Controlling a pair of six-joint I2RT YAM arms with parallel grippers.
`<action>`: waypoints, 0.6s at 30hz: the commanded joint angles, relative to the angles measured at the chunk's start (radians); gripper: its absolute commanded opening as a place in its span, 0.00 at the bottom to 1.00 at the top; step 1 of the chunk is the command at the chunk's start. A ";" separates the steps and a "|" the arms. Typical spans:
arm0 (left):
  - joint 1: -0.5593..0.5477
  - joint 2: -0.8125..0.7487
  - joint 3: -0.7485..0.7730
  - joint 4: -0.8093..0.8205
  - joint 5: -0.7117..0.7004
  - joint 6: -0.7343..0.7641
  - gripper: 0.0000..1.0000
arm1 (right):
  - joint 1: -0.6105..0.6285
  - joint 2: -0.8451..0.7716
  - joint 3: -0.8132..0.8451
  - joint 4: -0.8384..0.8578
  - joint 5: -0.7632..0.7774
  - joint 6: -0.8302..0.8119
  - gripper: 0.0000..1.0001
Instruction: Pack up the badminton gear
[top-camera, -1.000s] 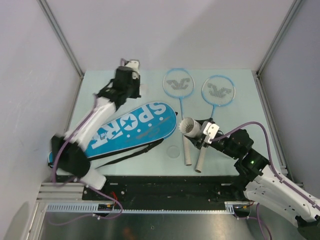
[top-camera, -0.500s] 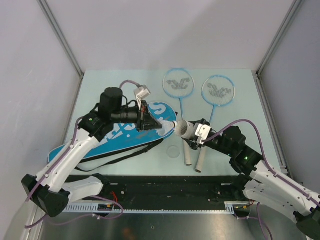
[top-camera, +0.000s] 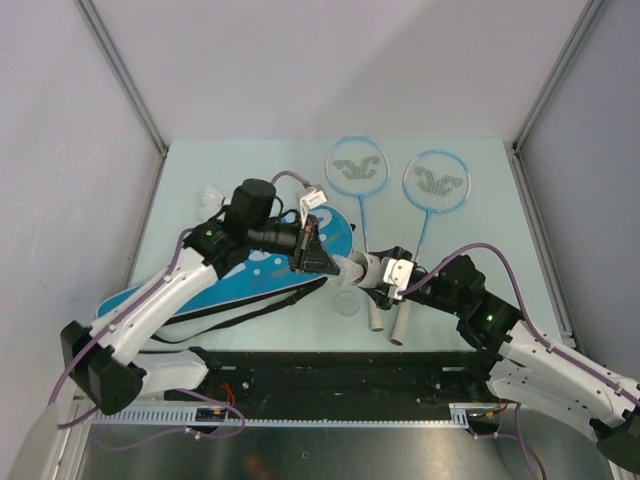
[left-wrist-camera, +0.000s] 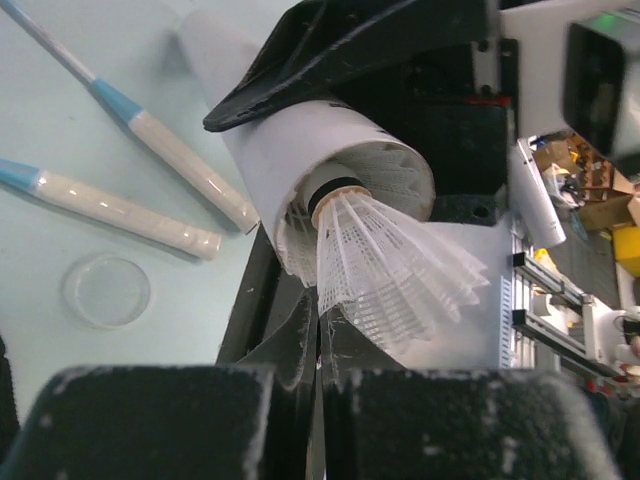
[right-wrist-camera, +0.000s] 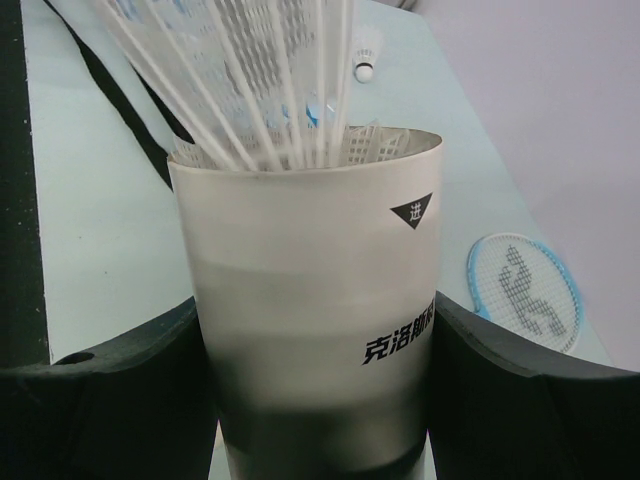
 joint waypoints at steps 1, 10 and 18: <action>-0.020 0.059 0.048 -0.012 -0.002 -0.020 0.03 | 0.016 0.000 0.004 0.020 0.001 0.009 0.31; -0.022 0.079 0.122 -0.024 -0.149 -0.055 0.46 | 0.027 0.009 0.004 0.020 0.010 0.011 0.31; -0.079 0.076 0.128 -0.025 -0.220 -0.061 0.59 | 0.030 0.011 0.004 0.039 0.033 0.019 0.31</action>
